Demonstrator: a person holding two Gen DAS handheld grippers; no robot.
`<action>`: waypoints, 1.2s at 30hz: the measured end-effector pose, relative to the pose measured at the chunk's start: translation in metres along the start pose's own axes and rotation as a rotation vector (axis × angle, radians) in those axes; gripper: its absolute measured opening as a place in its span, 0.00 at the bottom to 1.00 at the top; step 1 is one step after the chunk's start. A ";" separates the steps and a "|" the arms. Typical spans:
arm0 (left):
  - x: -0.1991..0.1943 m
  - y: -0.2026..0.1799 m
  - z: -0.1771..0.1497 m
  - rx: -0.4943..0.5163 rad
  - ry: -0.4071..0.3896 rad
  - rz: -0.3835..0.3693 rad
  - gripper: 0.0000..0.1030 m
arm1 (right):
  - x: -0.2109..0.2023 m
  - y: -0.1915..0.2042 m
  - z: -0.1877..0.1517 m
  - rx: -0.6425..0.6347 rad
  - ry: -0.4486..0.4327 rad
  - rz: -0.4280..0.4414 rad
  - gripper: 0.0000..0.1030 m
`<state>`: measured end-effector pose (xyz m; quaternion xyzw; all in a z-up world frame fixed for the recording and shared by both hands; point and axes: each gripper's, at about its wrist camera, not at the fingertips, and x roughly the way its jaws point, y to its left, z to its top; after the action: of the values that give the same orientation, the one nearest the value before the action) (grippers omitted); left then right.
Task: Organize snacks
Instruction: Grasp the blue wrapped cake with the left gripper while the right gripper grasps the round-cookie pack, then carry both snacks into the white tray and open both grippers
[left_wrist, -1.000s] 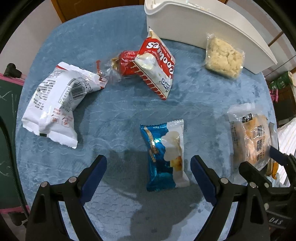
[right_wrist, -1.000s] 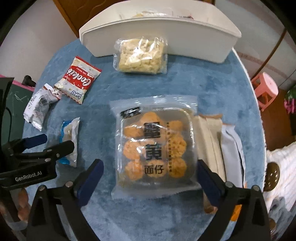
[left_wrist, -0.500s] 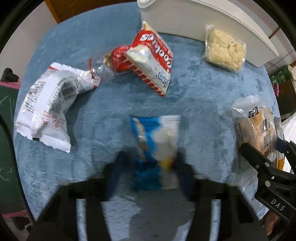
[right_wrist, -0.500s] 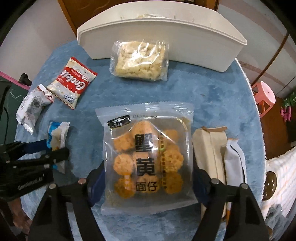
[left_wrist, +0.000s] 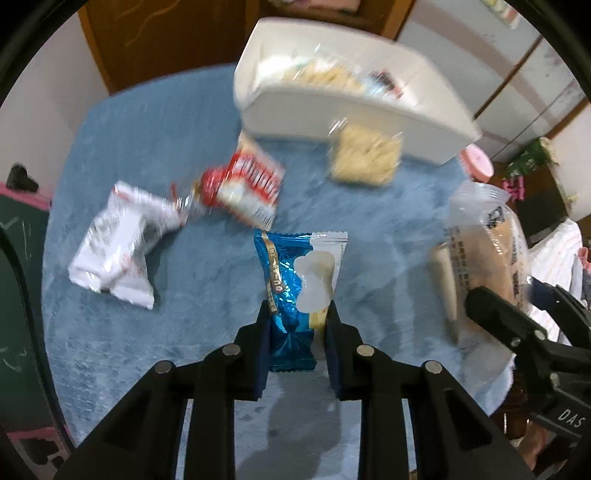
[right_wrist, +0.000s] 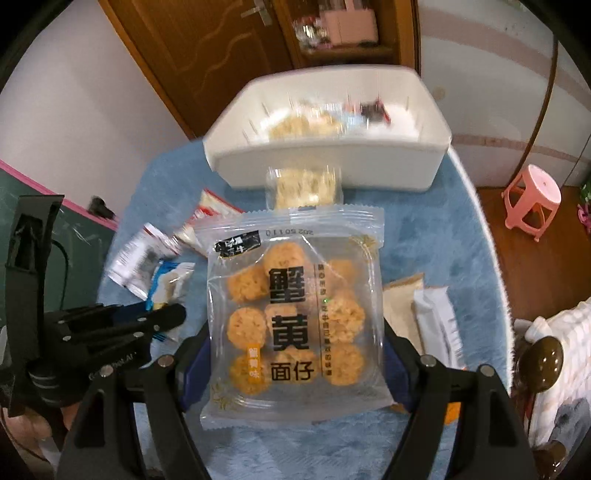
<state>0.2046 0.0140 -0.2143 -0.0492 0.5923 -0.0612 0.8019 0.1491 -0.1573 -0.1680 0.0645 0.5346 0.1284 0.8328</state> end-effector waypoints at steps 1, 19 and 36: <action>-0.010 -0.005 0.005 0.008 -0.019 -0.006 0.23 | -0.009 0.000 0.003 0.000 -0.018 0.008 0.76; -0.111 -0.054 0.187 0.139 -0.351 -0.004 0.23 | -0.082 0.001 0.168 0.002 -0.378 -0.124 0.78; -0.002 -0.050 0.246 0.185 -0.231 0.148 0.80 | 0.060 -0.041 0.226 0.009 -0.069 -0.247 0.83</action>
<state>0.4376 -0.0338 -0.1328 0.0620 0.4899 -0.0503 0.8681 0.3840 -0.1729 -0.1353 0.0064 0.5101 0.0202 0.8598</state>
